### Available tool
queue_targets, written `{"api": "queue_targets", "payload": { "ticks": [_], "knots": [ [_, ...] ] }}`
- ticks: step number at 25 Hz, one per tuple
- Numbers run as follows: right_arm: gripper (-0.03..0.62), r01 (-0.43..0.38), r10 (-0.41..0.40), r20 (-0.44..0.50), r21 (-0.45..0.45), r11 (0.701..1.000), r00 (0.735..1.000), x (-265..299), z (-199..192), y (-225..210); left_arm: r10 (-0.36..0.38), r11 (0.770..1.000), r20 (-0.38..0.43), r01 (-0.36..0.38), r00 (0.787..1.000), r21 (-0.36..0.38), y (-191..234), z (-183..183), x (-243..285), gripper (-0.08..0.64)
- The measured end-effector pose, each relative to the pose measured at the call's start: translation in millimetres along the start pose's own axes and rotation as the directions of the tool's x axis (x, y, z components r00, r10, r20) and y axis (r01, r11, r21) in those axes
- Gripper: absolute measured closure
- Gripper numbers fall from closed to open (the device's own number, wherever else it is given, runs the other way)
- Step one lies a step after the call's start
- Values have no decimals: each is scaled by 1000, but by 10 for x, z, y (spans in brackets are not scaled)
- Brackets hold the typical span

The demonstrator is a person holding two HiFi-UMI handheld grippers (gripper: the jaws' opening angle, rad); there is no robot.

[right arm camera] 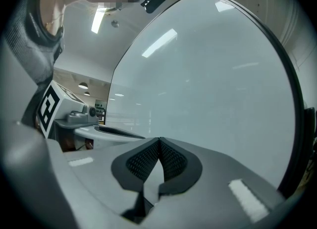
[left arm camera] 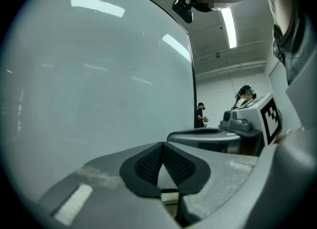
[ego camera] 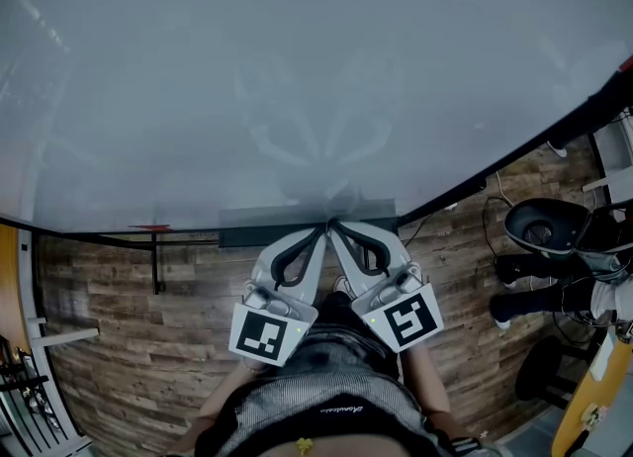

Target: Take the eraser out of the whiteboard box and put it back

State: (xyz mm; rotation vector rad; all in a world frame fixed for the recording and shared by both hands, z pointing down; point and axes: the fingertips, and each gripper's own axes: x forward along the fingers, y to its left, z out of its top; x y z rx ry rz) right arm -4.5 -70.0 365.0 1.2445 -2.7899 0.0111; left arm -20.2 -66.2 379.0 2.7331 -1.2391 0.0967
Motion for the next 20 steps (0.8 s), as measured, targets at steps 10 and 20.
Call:
{"api": "queue_targets", "payload": {
  "ticks": [10,20],
  "knots": [
    [591,-4,4,-2,-5,1000,1000,10,-19,49,-1,1000,-11,1,1000,1,5,-44,-23,560],
    [592,0,0,-17,-18,1000,1000,-23,-15,76,0,1000,-13,0,1000,-3,-3,-39,-64,560]
  ]
}}
